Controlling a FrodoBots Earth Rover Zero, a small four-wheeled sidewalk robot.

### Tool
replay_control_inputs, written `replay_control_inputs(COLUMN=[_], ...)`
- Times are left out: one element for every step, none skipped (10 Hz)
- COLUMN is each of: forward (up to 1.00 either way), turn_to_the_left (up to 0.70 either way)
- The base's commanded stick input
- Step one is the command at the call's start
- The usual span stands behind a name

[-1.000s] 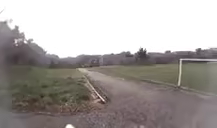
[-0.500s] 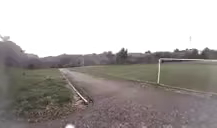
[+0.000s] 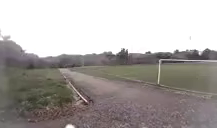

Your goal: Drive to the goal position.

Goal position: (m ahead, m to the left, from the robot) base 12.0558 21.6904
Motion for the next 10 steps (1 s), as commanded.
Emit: replay_control_inputs(forward=[0.00,0.00,0.00,0.00,0.38,0.70,0.70,0.70,0.70,0.70], turn_to_the_left=[0.00,0.00,0.00,0.00,0.00,0.00,0.00,0.00,0.00,0.00])
